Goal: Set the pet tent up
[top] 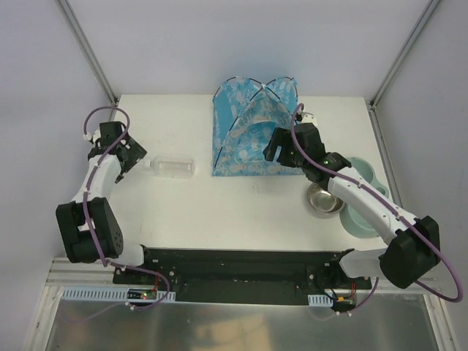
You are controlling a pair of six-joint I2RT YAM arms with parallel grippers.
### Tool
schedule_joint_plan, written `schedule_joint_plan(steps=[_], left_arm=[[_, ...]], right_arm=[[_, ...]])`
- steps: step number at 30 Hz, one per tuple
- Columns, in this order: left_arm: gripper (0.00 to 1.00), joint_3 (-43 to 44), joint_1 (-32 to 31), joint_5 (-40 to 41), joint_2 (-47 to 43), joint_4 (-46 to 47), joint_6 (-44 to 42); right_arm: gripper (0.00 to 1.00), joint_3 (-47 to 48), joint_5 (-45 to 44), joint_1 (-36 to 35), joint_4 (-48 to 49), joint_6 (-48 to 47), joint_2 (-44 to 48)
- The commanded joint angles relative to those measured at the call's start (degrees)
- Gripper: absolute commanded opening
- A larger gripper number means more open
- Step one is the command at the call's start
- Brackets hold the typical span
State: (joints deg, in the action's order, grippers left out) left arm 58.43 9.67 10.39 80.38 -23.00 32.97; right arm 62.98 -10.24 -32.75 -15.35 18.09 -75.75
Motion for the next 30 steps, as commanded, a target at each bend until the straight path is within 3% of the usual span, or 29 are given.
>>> schedule_joint_plan(steps=[1,6,12,20,27,30], left_arm=[[0.99,3.09,4.2,-7.38,4.16,-0.73,9.72],[0.98,2.74,5.8,-13.55,7.33,1.9,22.46],[0.98,1.59,5.71,-12.42,10.49,3.75,35.39],[0.93,4.31,4.13,-12.5,17.17,3.84,40.15],[0.79,7.13,3.16,-12.94,21.13,3.76,40.24],[0.69,7.13,3.16,-12.59,21.66,3.76,39.81]], right_arm=[[0.86,2.23,0.92,0.15,-0.99,1.86,-0.1],[0.84,3.64,2.33,0.23,-2.05,2.31,-1.6],[0.84,2.24,1.8,0.23,-1.87,3.36,-1.16],[0.84,0.13,-1.8,0.32,-1.79,3.18,0.33],[0.83,-0.31,-3.03,0.5,-2.05,3.62,0.6],[0.83,-0.32,-4.0,0.67,-1.79,4.32,0.42]])
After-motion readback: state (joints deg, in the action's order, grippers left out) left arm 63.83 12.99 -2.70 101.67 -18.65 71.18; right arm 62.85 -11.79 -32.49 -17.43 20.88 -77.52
